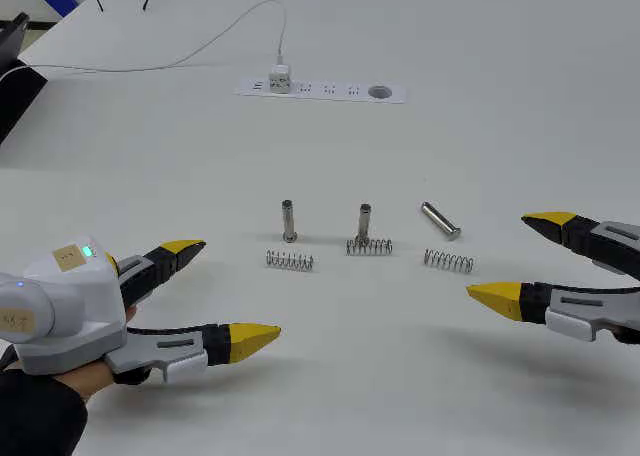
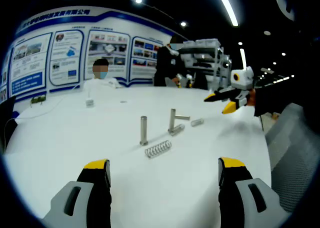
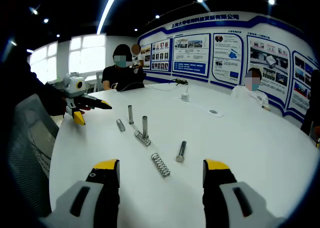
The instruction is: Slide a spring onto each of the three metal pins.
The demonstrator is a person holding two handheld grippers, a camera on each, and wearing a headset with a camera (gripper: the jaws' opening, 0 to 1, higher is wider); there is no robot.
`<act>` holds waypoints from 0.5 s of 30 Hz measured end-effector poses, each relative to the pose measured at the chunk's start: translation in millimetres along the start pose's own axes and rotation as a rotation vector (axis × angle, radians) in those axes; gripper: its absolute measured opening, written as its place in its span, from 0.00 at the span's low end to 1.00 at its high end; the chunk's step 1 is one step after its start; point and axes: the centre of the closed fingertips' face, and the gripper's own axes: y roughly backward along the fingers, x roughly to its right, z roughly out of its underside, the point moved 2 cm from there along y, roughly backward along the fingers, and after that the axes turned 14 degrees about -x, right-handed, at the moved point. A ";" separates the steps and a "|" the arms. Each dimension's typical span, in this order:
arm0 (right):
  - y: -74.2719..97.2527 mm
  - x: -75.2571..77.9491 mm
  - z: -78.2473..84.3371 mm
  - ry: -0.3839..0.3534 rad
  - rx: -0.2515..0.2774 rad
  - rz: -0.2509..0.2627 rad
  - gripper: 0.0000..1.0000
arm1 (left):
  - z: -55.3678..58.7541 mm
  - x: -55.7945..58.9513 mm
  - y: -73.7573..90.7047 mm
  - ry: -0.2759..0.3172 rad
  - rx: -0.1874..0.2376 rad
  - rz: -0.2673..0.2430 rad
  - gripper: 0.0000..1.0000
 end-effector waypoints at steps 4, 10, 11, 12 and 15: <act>-0.1 0.1 -0.9 0.000 -0.001 0.000 0.68 | 0.4 0.2 0.0 0.002 -0.002 0.001 0.90; -0.8 0.3 -1.2 -0.002 -0.003 -0.002 0.68 | -0.2 0.4 0.1 0.002 -0.001 0.001 0.90; -0.9 0.7 -1.3 -0.002 -0.003 -0.002 0.67 | -0.7 0.3 0.3 0.002 0.001 0.001 0.90; -0.9 1.1 -1.3 -0.001 -0.004 0.000 0.67 | -0.9 0.2 0.3 0.002 0.001 0.000 0.90; -0.9 2.5 -2.0 -0.004 -0.003 0.000 0.67 | -1.1 0.2 0.2 0.001 0.001 0.001 0.90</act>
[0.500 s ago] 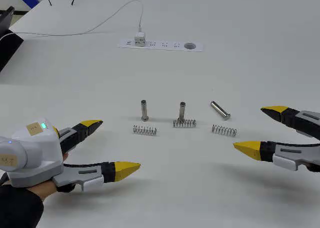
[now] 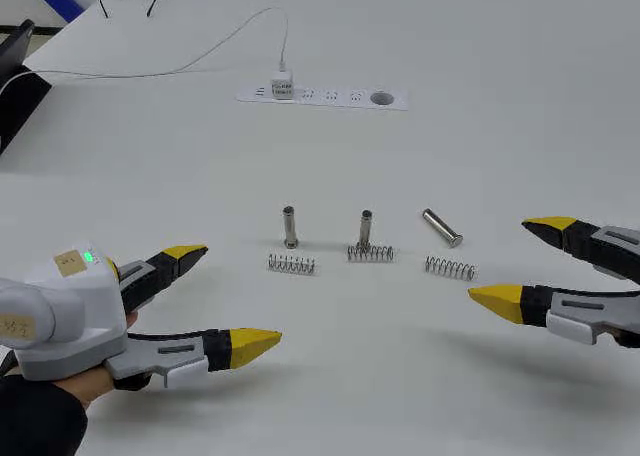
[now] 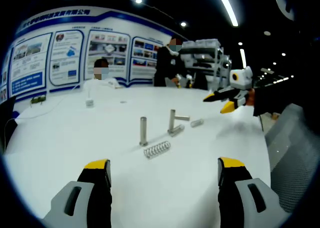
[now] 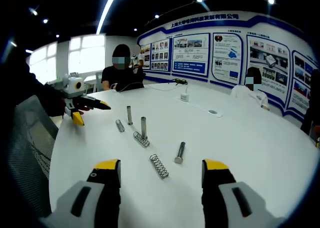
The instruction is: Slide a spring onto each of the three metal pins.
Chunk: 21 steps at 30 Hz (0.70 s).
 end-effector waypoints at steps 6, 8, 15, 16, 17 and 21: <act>-0.8 0.7 -1.4 0.002 -0.003 0.001 0.66 | 0.5 -0.3 0.1 0.001 -0.001 -0.002 0.89; -0.9 1.7 -2.1 -0.001 -0.002 0.003 0.66 | 0.6 -0.2 -0.1 0.002 -0.001 -0.002 0.89; -4.0 6.8 -7.3 0.003 -0.011 0.008 0.64 | 1.6 0.5 -0.7 0.004 -0.004 0.001 0.88; -4.4 8.3 -8.6 0.000 -0.012 0.009 0.63 | 1.7 0.6 -0.8 0.004 -0.004 0.001 0.88; -4.7 9.6 -10.2 -0.002 -0.011 0.010 0.62 | 1.7 0.6 -0.9 0.005 -0.003 0.002 0.88; -9.8 14.9 -16.9 -0.002 -0.015 0.016 0.60 | 1.8 1.2 -1.3 0.007 -0.001 0.003 0.88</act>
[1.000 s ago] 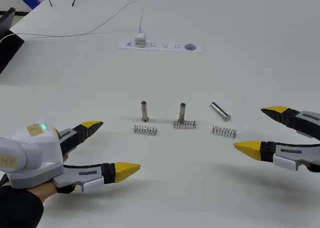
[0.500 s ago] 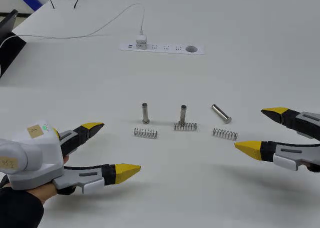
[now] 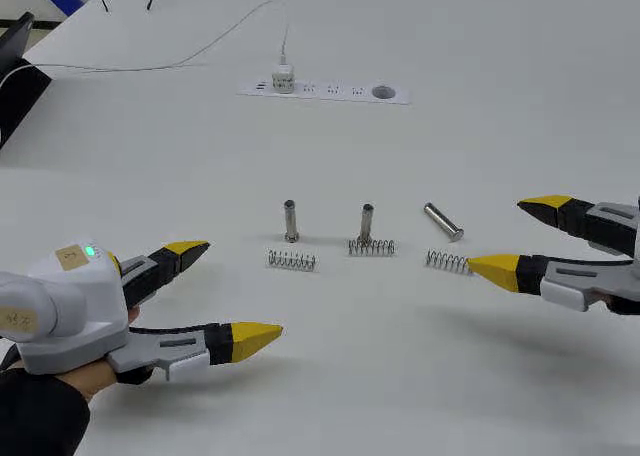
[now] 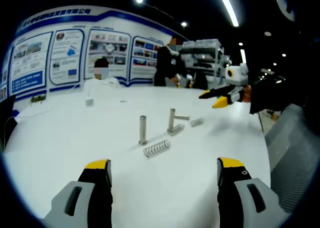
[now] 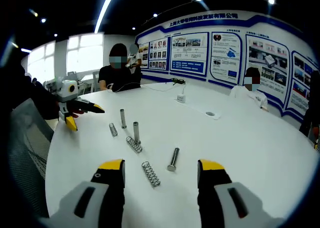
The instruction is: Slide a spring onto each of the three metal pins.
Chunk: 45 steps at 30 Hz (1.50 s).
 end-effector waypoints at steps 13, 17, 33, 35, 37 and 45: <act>-29.5 11.6 -14.6 0.004 -0.079 0.010 0.49 | 3.3 1.5 -0.7 0.007 -0.002 0.002 0.88; -37.4 14.7 -19.9 -0.007 -0.091 0.009 0.47 | 4.2 2.0 -0.8 0.010 -0.003 0.001 0.87; -66.0 27.9 -19.5 -0.046 -0.220 0.055 0.31 | 6.3 5.0 -3.9 0.014 -0.005 0.012 0.87; -71.0 28.1 -18.9 -0.044 -0.233 0.056 0.30 | 6.7 5.1 -4.4 0.015 -0.006 0.012 0.87; -75.8 29.2 -16.5 -0.050 -0.256 0.055 0.30 | 6.6 5.1 -4.4 0.015 -0.006 0.012 0.87; -88.1 32.1 -12.8 -0.068 -0.317 0.056 0.23 | 8.2 4.9 -4.6 0.019 -0.008 0.011 0.87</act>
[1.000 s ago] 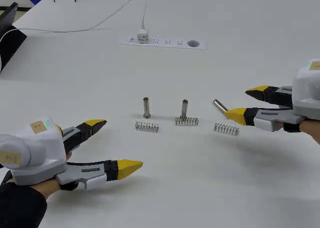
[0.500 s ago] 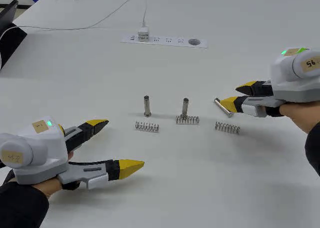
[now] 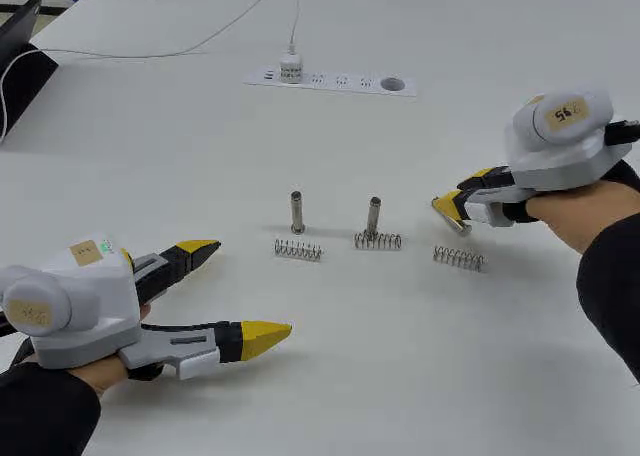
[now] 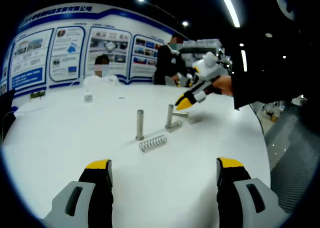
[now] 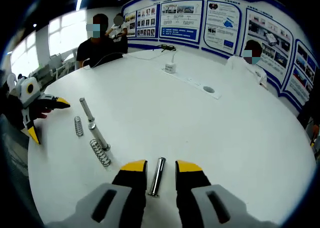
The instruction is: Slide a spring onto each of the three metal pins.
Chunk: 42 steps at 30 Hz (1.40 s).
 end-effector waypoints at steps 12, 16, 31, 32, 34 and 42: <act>-15.4 -2.0 1.5 -0.018 -0.061 0.000 0.16 | 3.4 0.1 0.0 0.010 0.000 -0.002 0.87; -18.4 -2.1 1.2 -0.025 -0.071 -0.002 0.15 | 4.7 -0.1 -0.1 0.012 -0.001 -0.002 0.87; -23.1 -0.9 6.5 -0.040 -0.112 0.009 0.12 | 5.6 -1.2 0.8 0.021 0.003 -0.004 0.86; -22.4 -1.3 5.7 -0.040 -0.110 0.007 0.12 | 5.8 -1.2 0.9 0.022 0.004 -0.004 0.86; -21.8 -1.4 5.2 -0.036 -0.110 0.009 0.12 | 5.9 -1.3 1.1 0.023 0.005 -0.004 0.86; -21.2 -2.7 5.5 -0.051 -0.124 0.005 0.10 | 6.3 -2.2 0.7 0.025 0.004 -0.005 0.86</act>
